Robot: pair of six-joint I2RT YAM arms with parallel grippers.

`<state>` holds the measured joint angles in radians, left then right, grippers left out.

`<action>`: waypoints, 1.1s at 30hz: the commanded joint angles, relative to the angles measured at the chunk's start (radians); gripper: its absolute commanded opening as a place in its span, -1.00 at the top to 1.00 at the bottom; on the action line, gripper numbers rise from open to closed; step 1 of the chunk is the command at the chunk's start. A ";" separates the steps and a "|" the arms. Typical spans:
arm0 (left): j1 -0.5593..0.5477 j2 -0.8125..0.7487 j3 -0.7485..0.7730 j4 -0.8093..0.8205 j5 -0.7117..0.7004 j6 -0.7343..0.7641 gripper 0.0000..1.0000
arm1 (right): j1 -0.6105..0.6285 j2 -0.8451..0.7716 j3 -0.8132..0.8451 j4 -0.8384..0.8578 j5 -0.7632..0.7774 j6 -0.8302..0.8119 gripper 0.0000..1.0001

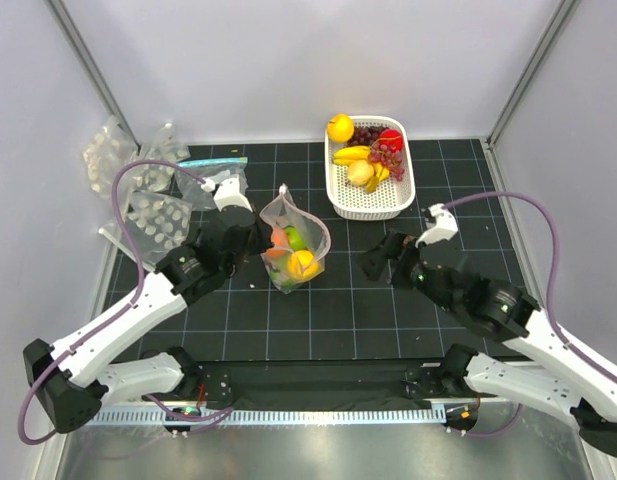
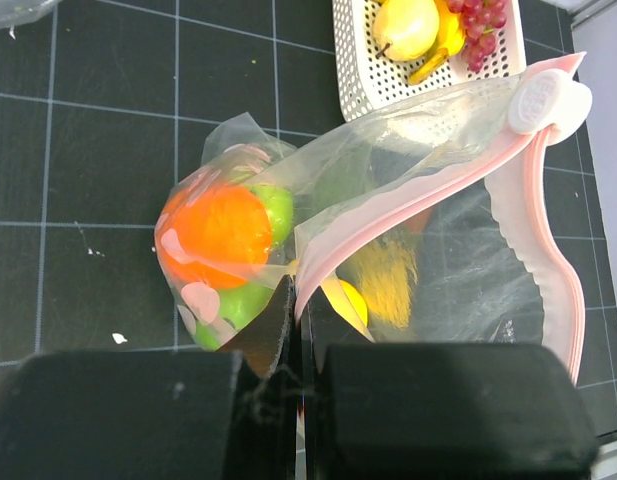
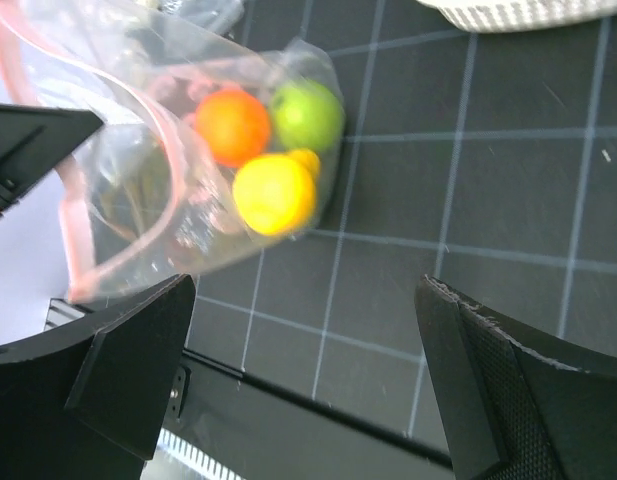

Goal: Place the food in the zip-top bag and seal the zipper
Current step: Pick up the fake fruit from the bin.

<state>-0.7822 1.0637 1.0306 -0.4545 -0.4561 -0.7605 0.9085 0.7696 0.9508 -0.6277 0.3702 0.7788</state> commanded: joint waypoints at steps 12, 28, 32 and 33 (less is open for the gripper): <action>0.006 0.007 -0.007 0.068 0.045 -0.049 0.99 | 0.007 -0.362 -0.075 -0.259 0.057 0.235 -0.99; 0.006 -0.057 -0.026 0.045 -0.013 -0.051 0.99 | -0.192 -0.478 0.120 -0.357 -0.013 0.130 -0.99; 0.005 -0.074 -0.030 0.042 -0.027 -0.053 1.00 | -0.380 -0.519 0.154 -0.351 -0.105 0.039 -0.99; 0.006 -0.079 -0.033 0.040 -0.030 -0.056 1.00 | -0.404 -0.532 0.141 -0.349 -0.143 0.030 -0.99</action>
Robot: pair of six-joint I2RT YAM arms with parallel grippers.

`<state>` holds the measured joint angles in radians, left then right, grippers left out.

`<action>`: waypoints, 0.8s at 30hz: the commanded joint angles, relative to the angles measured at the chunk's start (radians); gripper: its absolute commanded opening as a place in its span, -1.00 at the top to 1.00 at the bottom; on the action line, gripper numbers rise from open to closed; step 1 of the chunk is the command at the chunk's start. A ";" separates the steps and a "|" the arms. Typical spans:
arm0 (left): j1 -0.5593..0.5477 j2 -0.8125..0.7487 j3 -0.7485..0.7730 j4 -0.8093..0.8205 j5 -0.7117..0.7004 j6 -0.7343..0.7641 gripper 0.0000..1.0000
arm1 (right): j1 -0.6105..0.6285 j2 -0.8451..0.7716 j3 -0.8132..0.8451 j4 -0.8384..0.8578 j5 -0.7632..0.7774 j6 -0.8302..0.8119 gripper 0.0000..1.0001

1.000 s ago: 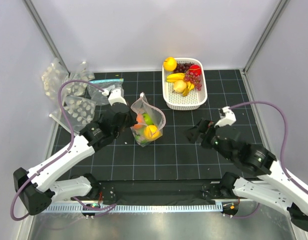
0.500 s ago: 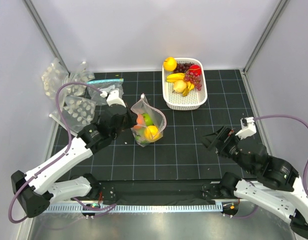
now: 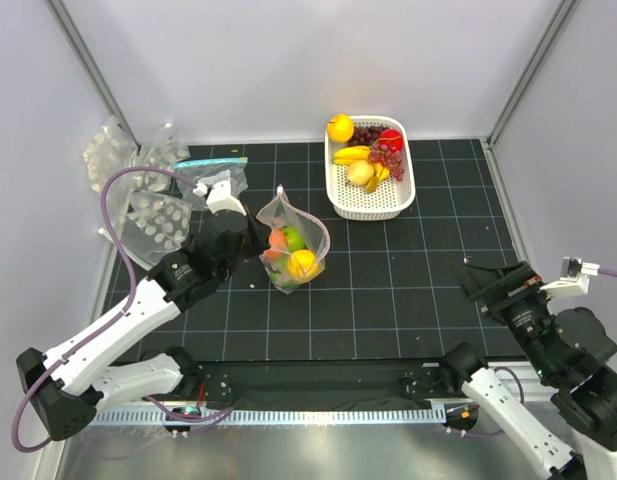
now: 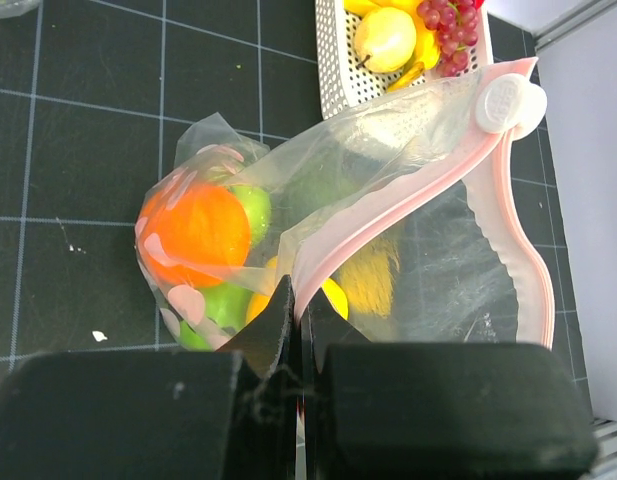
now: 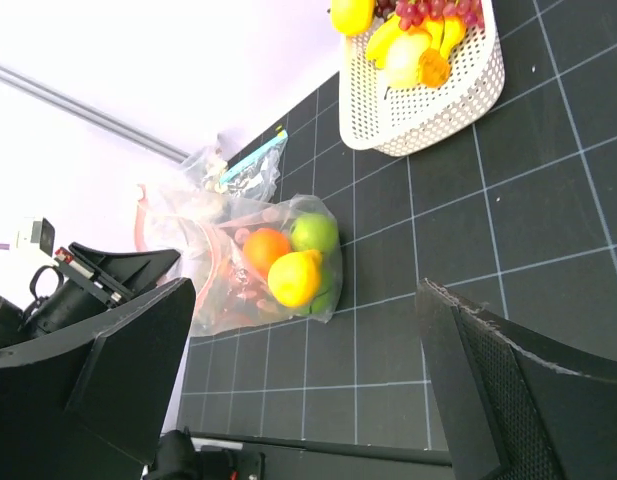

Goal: Place the food in the zip-top bag and seal the zipper
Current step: Pick up the fake fruit from the bin.

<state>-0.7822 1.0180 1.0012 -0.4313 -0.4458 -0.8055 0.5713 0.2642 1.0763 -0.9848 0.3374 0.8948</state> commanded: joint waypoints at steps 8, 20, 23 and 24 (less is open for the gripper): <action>0.006 -0.035 -0.001 0.016 -0.025 0.002 0.99 | -0.079 0.052 -0.009 0.070 -0.129 -0.102 -0.99; 0.006 0.017 0.005 0.034 -0.019 0.035 1.00 | -0.079 0.197 -0.159 0.397 -0.138 -0.281 -0.99; 0.006 0.042 0.016 0.039 0.002 0.051 1.00 | -0.077 0.298 -0.199 0.548 -0.187 -0.362 -0.99; 0.006 0.047 0.016 0.039 0.007 0.051 0.99 | -0.077 0.331 -0.200 0.576 -0.189 -0.373 -0.99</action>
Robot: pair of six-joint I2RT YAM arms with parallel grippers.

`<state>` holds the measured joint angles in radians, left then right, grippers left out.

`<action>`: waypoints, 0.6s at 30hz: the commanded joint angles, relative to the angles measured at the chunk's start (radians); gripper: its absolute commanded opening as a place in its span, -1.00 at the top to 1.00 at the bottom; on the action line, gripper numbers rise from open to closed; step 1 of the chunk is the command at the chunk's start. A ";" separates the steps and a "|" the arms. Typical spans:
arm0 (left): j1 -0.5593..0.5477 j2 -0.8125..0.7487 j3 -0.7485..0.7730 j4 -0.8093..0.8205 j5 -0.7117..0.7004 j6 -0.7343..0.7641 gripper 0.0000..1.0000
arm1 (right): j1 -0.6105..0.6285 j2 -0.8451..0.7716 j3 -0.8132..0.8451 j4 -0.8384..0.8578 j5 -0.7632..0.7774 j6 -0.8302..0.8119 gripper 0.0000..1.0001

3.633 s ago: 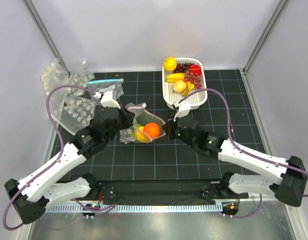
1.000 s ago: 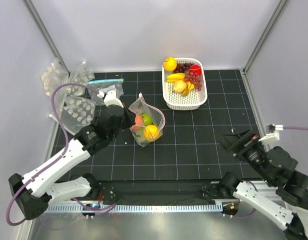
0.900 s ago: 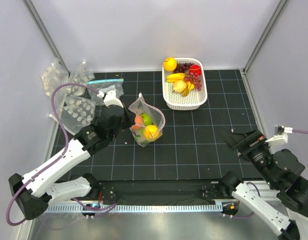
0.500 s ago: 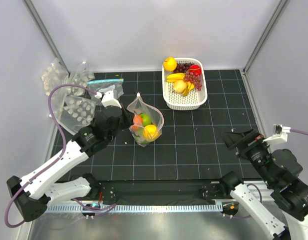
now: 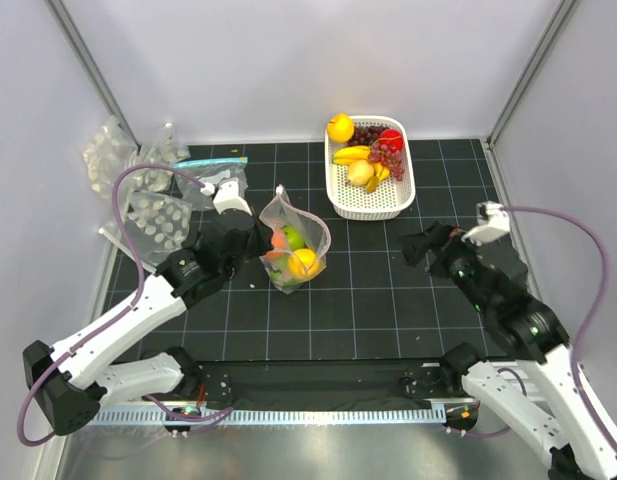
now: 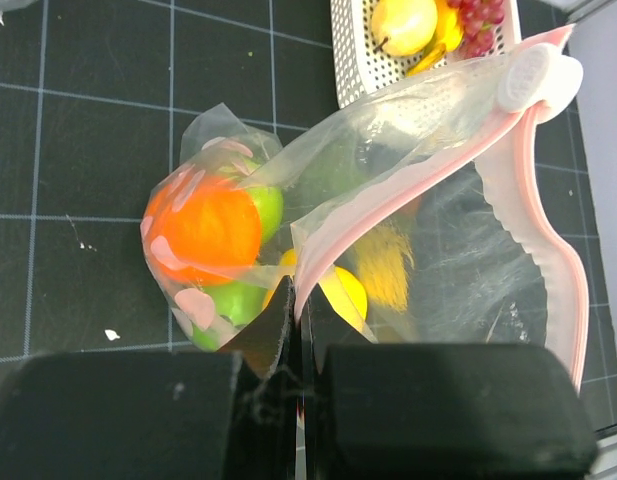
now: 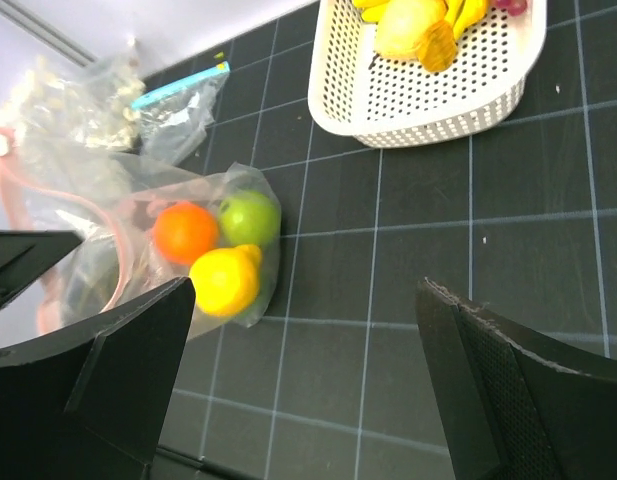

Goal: Place the food in the zip-top bag and seal the zipper
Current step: Pick up the fake fruit from the bin.

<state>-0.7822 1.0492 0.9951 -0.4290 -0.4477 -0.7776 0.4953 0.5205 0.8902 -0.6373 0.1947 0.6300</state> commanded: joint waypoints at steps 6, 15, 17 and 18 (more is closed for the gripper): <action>0.006 -0.015 -0.002 0.058 -0.017 0.038 1.00 | -0.003 0.465 0.100 0.356 0.004 -0.171 -0.78; 0.006 -0.068 -0.027 0.070 -0.077 0.051 1.00 | -0.008 0.903 0.325 0.441 0.095 -0.285 -0.71; 0.006 -0.064 -0.023 0.070 -0.068 0.051 0.99 | -0.012 0.996 0.370 0.459 0.098 -0.296 -0.78; 0.006 -0.063 -0.024 0.068 -0.065 0.051 0.99 | -0.018 1.024 0.387 0.465 0.103 -0.300 -0.82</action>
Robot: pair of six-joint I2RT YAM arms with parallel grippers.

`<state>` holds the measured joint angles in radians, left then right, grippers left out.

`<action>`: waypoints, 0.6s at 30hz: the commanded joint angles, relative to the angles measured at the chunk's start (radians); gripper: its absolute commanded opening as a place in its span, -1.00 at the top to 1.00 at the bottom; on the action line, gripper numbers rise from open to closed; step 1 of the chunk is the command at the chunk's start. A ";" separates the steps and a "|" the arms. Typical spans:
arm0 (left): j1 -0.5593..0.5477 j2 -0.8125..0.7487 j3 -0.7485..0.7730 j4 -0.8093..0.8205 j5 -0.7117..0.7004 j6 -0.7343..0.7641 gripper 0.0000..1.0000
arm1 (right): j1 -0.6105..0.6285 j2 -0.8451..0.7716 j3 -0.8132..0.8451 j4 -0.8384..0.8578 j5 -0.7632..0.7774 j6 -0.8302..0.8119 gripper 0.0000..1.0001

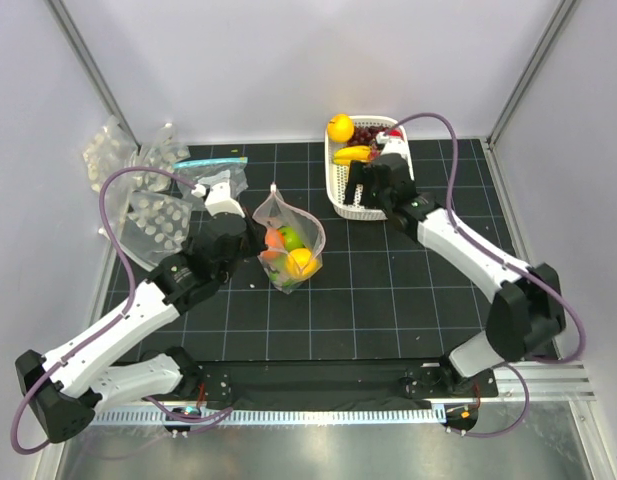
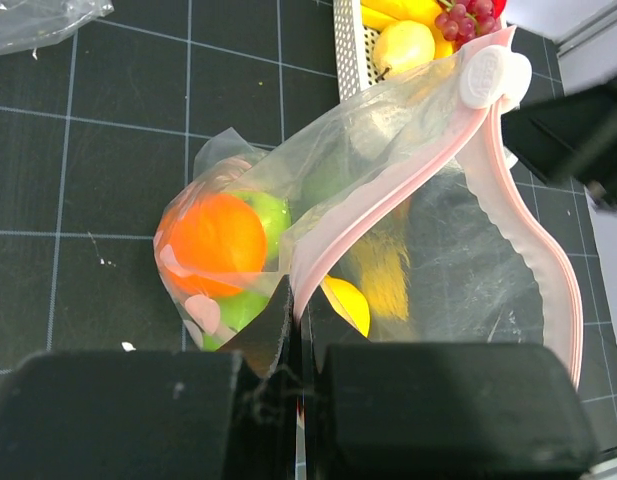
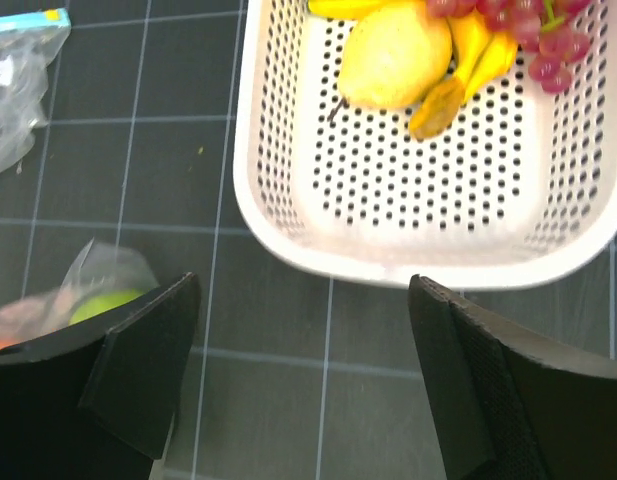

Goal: Place the food in the zip-top bag and seal the zipper
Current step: Pick up the fake fruit from the bin.

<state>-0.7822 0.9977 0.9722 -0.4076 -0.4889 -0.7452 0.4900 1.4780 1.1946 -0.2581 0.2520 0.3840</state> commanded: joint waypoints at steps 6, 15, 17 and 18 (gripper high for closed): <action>0.006 -0.014 -0.006 0.055 -0.020 0.023 0.99 | -0.037 0.296 0.220 0.100 0.124 -0.037 -0.99; 0.006 -0.025 -0.020 0.073 -0.004 0.020 0.99 | -0.091 0.544 0.413 0.148 0.164 -0.027 -0.99; 0.006 -0.024 -0.023 0.076 -0.005 0.020 0.99 | -0.102 0.596 0.450 0.160 0.167 -0.027 -0.99; 0.006 -0.024 -0.023 0.076 -0.004 0.020 1.00 | -0.105 0.610 0.453 0.187 0.161 -0.027 -0.99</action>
<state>-0.7822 0.9947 0.9585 -0.3920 -0.4858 -0.7315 0.3965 2.0682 1.5742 -0.1642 0.3794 0.3538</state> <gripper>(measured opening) 0.013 0.994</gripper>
